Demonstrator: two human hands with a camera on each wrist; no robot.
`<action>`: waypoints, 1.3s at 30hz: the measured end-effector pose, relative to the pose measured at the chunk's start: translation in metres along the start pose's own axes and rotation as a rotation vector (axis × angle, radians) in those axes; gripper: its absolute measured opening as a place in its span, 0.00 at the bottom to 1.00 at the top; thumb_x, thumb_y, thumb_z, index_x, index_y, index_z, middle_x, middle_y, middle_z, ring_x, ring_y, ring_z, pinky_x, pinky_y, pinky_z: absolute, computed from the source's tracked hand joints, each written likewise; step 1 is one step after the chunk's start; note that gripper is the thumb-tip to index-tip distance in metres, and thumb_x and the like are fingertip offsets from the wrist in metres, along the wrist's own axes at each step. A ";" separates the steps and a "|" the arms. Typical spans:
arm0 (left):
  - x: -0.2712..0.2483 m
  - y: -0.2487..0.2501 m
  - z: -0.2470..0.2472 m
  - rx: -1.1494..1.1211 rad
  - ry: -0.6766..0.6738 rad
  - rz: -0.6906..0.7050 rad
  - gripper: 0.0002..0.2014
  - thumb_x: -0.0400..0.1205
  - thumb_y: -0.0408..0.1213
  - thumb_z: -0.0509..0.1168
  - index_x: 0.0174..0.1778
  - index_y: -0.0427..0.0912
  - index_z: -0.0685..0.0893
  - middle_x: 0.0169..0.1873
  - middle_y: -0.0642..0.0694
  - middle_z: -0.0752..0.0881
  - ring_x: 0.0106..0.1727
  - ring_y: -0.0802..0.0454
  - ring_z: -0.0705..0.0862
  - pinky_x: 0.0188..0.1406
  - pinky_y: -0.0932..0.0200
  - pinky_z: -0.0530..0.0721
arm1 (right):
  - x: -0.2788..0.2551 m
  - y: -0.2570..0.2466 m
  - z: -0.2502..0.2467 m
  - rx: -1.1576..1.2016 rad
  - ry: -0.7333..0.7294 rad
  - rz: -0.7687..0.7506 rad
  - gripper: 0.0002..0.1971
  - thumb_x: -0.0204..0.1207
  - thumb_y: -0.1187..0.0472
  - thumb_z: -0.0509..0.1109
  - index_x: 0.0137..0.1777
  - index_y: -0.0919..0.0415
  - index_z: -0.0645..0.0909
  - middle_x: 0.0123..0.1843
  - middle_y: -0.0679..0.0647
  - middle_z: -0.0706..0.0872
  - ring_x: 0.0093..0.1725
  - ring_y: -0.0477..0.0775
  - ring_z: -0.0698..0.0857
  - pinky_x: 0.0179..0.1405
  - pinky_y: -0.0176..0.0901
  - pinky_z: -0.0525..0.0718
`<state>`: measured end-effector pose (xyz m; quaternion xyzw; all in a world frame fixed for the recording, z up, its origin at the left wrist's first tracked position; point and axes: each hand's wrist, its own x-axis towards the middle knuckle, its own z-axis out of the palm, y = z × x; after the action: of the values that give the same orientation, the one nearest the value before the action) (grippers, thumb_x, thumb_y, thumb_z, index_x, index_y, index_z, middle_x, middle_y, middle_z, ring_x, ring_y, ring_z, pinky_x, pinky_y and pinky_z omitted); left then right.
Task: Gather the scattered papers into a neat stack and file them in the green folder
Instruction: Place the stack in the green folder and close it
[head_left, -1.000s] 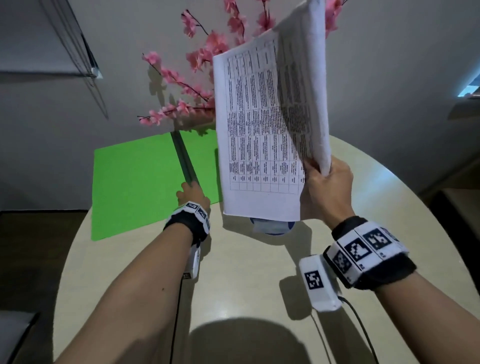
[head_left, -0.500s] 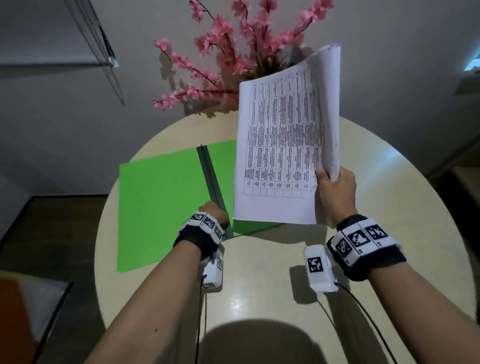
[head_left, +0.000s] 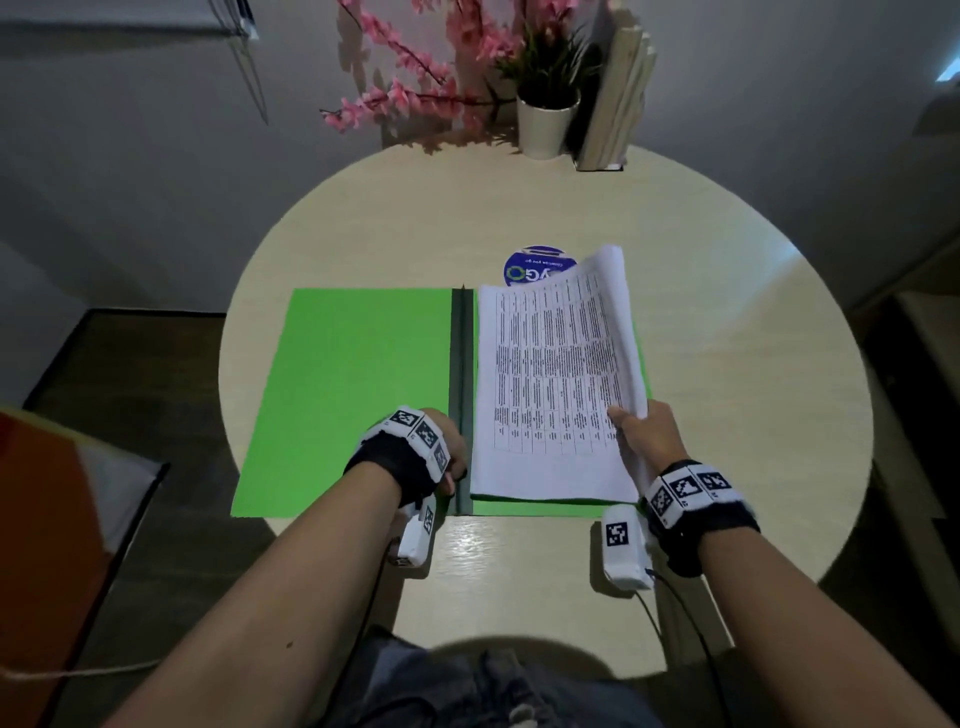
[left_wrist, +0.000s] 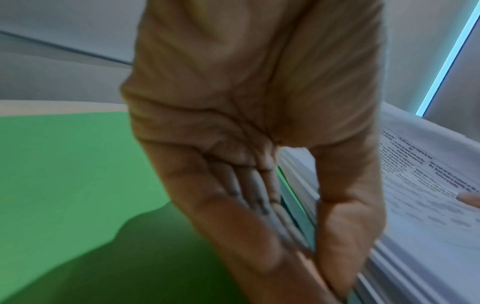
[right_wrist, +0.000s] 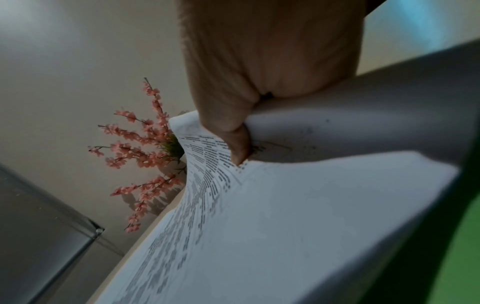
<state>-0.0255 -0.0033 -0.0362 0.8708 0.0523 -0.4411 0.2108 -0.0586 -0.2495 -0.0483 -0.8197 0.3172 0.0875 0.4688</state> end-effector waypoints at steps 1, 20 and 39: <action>-0.001 -0.002 0.002 0.001 0.031 -0.034 0.11 0.72 0.42 0.69 0.35 0.36 0.84 0.34 0.44 0.84 0.35 0.49 0.81 0.46 0.59 0.84 | -0.003 0.003 0.001 -0.008 0.000 -0.004 0.09 0.75 0.63 0.69 0.38 0.68 0.76 0.33 0.63 0.79 0.38 0.59 0.78 0.39 0.48 0.75; 0.004 -0.003 -0.005 -0.179 0.296 -0.058 0.15 0.75 0.30 0.65 0.25 0.38 0.68 0.25 0.47 0.70 0.26 0.52 0.71 0.26 0.64 0.70 | -0.028 -0.012 0.018 -0.220 0.106 -0.049 0.23 0.70 0.66 0.71 0.66 0.61 0.72 0.61 0.66 0.79 0.56 0.65 0.80 0.55 0.55 0.78; -0.082 -0.163 0.011 -0.718 0.761 -0.468 0.36 0.75 0.46 0.69 0.74 0.30 0.66 0.73 0.28 0.71 0.72 0.31 0.73 0.68 0.42 0.74 | -0.090 -0.023 0.116 -0.908 -0.430 -0.465 0.30 0.82 0.54 0.53 0.82 0.47 0.46 0.86 0.48 0.42 0.84 0.61 0.40 0.71 0.84 0.46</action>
<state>-0.1289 0.1477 -0.0294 0.8073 0.4623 -0.0861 0.3566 -0.0975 -0.1061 -0.0557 -0.9516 -0.0446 0.2752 0.1294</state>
